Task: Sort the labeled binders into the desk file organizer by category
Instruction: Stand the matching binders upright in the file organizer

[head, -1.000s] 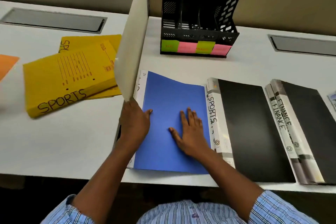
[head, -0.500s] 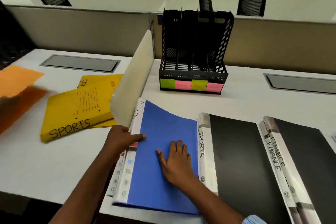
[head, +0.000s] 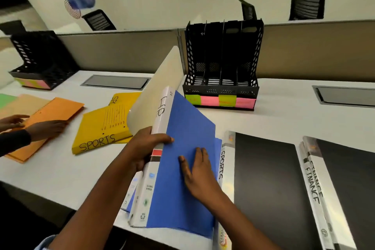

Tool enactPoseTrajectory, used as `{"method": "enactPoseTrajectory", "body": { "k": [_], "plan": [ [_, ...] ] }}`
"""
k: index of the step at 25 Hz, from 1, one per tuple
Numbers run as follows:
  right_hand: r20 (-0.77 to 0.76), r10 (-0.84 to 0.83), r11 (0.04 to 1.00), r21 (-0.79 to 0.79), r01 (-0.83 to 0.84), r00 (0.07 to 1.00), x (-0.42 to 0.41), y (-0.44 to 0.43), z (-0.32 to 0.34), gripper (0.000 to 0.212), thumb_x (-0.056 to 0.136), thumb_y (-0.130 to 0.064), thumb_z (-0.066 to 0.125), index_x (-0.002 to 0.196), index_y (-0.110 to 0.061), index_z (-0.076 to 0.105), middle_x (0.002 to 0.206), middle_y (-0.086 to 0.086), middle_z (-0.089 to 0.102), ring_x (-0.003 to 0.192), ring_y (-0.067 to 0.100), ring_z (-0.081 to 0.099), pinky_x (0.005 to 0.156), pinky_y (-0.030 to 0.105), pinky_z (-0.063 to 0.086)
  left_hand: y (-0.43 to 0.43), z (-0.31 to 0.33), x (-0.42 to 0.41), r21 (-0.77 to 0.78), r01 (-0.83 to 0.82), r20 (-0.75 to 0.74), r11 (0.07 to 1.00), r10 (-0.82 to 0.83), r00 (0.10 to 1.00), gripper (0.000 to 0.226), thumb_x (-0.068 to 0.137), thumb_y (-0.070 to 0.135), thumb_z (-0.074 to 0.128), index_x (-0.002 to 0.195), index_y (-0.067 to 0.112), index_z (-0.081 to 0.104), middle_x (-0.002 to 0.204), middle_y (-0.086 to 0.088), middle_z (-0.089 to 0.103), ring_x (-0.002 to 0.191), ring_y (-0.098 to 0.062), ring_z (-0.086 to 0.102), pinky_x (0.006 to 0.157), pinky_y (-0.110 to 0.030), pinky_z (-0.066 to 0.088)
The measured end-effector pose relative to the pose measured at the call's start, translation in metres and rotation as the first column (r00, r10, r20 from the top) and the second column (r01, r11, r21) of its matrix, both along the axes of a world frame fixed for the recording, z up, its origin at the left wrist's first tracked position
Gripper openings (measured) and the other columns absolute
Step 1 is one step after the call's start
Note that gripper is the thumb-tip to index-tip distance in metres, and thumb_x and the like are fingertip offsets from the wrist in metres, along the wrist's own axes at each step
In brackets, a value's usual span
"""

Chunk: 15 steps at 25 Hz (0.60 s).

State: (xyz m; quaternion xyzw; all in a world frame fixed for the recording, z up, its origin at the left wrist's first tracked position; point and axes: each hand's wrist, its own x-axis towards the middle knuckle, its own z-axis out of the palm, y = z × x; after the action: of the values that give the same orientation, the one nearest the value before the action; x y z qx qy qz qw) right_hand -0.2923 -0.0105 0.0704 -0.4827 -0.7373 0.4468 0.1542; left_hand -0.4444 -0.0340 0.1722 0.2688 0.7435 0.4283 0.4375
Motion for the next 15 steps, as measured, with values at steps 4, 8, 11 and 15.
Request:
{"method": "enactPoseTrajectory", "body": {
  "k": [4,8,11,15],
  "plan": [
    [-0.085,-0.069,0.991,0.104,0.078,0.994,0.008,0.015,0.030,0.072,0.095,-0.056,0.036,0.151,-0.015,0.018,0.160,0.008,0.006,0.148,0.024,0.008,0.119,0.040,0.017,0.004,0.016,0.024,0.224,-0.120,-0.060,0.967,0.137,0.989,0.035,0.073,0.010,0.076,0.105,0.013,0.061,0.100,-0.011,0.070,0.085,-0.031,0.069,0.068,-0.040,0.059],
    [-0.208,-0.023,0.977,0.202,0.066,0.978,0.009,0.019,0.054,0.067,0.093,-0.055,0.042,0.147,-0.017,0.027,0.153,0.004,0.023,0.141,0.020,0.024,0.116,0.040,0.027,0.019,0.024,0.033,0.409,-0.234,-0.092,0.882,0.295,0.951,0.042,0.072,0.011,0.078,0.110,0.011,0.059,0.108,-0.010,0.068,0.094,-0.031,0.066,0.081,-0.047,0.057],
    [-0.339,0.053,0.962,0.268,0.043,0.939,0.005,0.008,0.063,0.075,0.083,-0.072,0.041,0.143,-0.028,0.028,0.145,-0.008,0.028,0.135,0.009,0.030,0.111,0.034,0.036,0.029,0.023,0.029,0.526,-0.235,-0.170,0.818,0.372,0.913,0.048,0.072,0.024,0.079,0.113,0.018,0.056,0.108,-0.004,0.065,0.097,-0.028,0.065,0.081,-0.047,0.057],
    [-0.263,0.120,0.904,0.426,0.004,0.957,-0.014,0.011,0.063,0.098,0.074,-0.075,0.055,0.150,-0.041,0.003,0.156,-0.017,0.004,0.145,0.004,0.008,0.115,0.029,0.026,0.039,0.034,0.023,0.690,-0.245,-0.101,0.681,0.426,0.899,0.052,0.060,0.055,0.079,0.101,0.031,0.060,0.096,0.006,0.068,0.091,-0.021,0.066,0.079,-0.044,0.058]
  ]
}}
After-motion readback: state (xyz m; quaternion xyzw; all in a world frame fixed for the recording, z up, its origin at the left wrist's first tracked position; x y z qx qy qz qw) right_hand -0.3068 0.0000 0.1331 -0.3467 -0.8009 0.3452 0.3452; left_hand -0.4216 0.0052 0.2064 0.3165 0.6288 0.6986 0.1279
